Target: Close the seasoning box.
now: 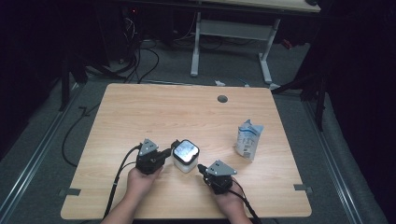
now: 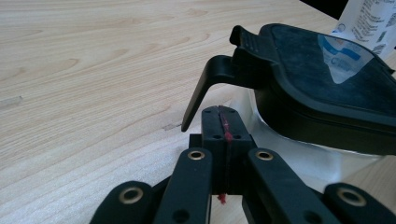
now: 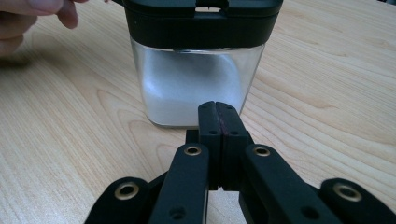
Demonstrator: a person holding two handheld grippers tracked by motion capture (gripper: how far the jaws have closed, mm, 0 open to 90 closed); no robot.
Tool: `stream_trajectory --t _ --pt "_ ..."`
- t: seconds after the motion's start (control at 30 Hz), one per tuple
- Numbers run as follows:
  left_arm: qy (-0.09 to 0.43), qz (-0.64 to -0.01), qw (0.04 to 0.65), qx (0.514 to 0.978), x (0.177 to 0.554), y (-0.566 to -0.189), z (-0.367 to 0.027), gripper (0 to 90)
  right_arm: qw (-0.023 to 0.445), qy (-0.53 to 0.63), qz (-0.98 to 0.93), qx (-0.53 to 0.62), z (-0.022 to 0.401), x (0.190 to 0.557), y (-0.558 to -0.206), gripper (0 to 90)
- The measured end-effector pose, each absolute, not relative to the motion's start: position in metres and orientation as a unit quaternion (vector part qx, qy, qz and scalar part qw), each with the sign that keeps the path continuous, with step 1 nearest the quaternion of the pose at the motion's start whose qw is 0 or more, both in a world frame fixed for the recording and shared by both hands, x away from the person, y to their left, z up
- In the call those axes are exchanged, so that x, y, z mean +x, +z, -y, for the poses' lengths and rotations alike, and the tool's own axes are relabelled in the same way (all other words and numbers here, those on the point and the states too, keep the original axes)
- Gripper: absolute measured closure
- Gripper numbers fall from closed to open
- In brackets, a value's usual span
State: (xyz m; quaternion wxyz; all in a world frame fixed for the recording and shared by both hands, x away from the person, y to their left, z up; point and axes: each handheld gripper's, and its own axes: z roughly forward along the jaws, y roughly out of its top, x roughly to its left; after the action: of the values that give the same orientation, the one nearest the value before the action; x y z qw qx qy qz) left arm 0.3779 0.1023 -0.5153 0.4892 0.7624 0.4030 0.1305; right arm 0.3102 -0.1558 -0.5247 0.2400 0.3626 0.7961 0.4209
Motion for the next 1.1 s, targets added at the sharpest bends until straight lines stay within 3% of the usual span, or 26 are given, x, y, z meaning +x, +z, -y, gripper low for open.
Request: stream_trajectory --t 1.1 --pt "0.141 -0.393 0.488 0.766 0.421 -0.514 -0.083 90.0 0.240 0.417 -0.795 0.369 0.161 0.311 -0.526 89.9"
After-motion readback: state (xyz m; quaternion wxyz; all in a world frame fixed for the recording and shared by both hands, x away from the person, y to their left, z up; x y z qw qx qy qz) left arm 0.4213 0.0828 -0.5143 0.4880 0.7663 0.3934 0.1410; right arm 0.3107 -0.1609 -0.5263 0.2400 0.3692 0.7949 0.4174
